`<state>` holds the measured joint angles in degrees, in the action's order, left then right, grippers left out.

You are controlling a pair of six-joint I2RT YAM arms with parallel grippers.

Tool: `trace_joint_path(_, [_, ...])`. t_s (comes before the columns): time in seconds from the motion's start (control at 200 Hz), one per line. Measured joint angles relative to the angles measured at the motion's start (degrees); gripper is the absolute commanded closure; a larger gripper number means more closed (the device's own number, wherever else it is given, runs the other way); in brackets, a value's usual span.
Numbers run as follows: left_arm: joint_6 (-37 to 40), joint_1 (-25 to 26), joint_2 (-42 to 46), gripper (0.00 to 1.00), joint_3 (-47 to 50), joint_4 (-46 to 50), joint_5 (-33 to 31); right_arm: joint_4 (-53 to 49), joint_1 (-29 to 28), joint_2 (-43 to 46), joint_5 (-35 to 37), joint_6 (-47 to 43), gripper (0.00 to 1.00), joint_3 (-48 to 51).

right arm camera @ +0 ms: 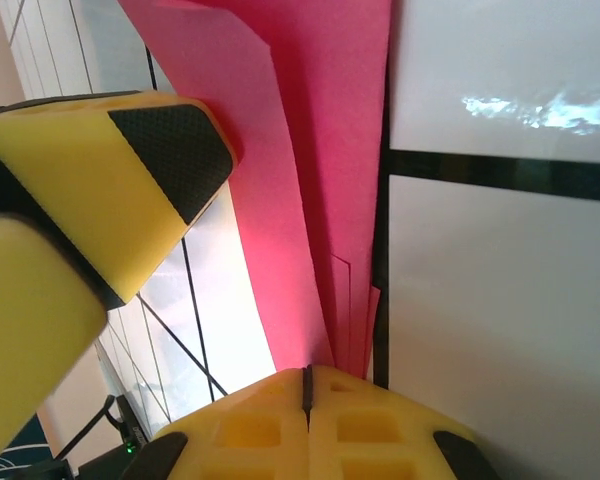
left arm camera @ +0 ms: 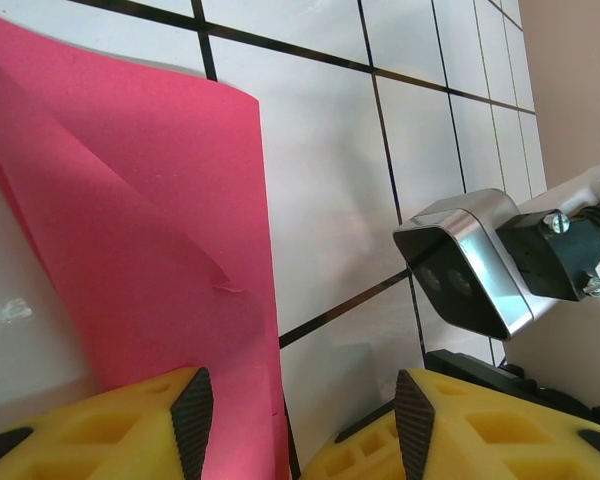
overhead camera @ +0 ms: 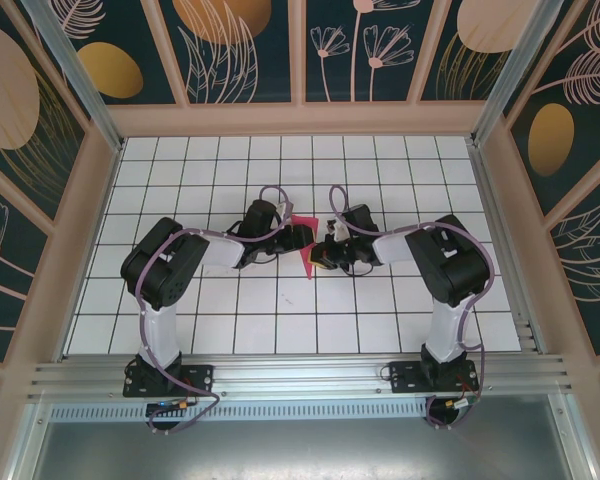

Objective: Fold a paper plane with a square sheet of paper (pick it up from the middle)
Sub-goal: Fold the wing for the fifth time at the center of the table.

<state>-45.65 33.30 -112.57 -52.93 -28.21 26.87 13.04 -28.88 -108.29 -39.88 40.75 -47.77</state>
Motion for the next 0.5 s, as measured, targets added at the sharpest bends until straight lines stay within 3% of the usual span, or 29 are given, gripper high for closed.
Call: trace_joint_path(0.5, [2.9, -0.4, -1.3, 0.46, -6.6, 4.5, -0.1, -4.7, 0.3, 0.0, -0.3, -9.2, 1.0, -1.6])
